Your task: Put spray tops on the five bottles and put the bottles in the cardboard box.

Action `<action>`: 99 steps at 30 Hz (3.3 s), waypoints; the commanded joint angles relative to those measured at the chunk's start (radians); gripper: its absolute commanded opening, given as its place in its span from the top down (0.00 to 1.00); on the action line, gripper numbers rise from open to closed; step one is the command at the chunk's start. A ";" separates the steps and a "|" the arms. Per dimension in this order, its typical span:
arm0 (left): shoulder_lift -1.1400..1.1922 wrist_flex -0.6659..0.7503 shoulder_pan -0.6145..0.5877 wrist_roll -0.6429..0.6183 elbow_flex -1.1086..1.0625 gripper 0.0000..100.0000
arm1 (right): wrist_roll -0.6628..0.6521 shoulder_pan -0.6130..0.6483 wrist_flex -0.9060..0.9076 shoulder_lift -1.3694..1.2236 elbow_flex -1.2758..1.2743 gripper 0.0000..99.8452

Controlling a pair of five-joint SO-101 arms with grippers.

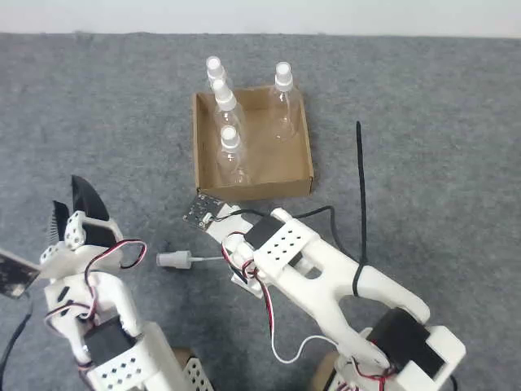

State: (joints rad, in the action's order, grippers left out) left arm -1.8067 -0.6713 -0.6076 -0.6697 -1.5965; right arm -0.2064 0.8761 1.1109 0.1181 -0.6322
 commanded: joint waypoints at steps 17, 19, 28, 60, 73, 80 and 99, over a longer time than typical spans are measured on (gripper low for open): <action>-0.017 0.032 0.000 -0.003 0.008 0.83 | 0.038 -0.119 0.019 0.438 -0.124 0.89; -0.017 0.032 0.002 -0.003 0.008 0.83 | 0.043 -0.136 0.019 0.490 -0.143 0.89; -0.017 0.032 0.005 0.002 0.008 0.83 | 0.061 -0.205 -0.050 0.733 -0.259 0.89; -0.011 -0.413 0.221 0.479 0.217 0.83 | 0.110 -0.306 -0.217 0.990 -0.457 0.89; 0.356 -0.483 0.379 0.548 0.378 0.83 | 0.115 -0.348 -0.245 0.983 -0.457 0.89; 0.609 -0.479 0.381 0.493 0.443 0.76 | 0.114 -0.346 -0.245 0.983 -0.457 0.89; 1.309 -0.423 0.471 0.222 0.711 0.74 | 0.112 -0.344 -0.243 0.983 -0.457 0.89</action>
State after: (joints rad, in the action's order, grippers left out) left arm -0.6160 -1.1254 -0.1366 -0.3813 -0.9981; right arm -0.1020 0.5432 0.8915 1.0664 -1.1001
